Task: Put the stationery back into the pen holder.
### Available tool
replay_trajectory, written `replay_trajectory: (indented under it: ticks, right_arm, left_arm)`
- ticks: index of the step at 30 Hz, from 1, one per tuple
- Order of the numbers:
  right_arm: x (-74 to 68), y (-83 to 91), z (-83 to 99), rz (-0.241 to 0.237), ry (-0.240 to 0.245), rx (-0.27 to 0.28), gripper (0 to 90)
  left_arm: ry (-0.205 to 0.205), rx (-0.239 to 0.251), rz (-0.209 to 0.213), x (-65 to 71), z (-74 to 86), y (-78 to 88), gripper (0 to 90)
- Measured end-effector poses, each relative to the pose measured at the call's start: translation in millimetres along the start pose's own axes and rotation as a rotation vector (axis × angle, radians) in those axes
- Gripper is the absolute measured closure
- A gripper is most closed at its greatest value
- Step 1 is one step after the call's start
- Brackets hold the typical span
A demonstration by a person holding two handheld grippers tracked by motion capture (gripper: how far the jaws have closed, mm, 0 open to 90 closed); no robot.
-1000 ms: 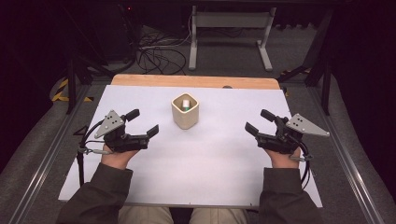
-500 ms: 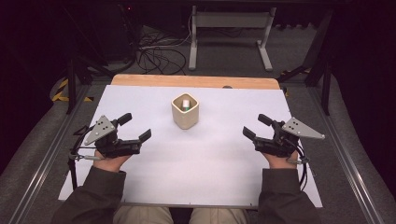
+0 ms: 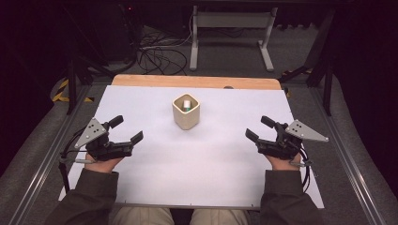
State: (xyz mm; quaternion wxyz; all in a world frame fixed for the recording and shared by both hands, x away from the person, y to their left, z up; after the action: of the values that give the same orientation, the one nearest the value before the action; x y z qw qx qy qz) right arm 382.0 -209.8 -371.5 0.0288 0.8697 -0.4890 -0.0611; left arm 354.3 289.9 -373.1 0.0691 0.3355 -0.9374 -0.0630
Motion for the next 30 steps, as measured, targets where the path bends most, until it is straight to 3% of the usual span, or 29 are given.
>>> replay_trajectory:
  ticks: [16,30]
  right_arm:
    - [2.5,1.9,1.1,0.01,-0.003,0.002,18.5]
    - [3.6,1.4,1.7,0.008,0.002,0.003,18.5]
  left_arm:
    - [0.011,-0.005,-0.011,-1.4,5.9,12.8,6.0]
    - [0.0,-0.017,0.017,0.4,9.3,7.3,6.0]
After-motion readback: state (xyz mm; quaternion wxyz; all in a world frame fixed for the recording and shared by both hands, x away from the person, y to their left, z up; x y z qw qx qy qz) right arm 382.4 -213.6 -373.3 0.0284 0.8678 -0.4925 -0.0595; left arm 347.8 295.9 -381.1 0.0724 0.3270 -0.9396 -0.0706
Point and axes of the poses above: each handheld gripper's, and its own axes: y roughly backward along the jaws, z roughly out of its underside, x roughly to its right, the point moved 1 cm from there along -y, roughly forward along the jaws, and after that the axes turned 13 degrees about z, right-handed, at the moved point
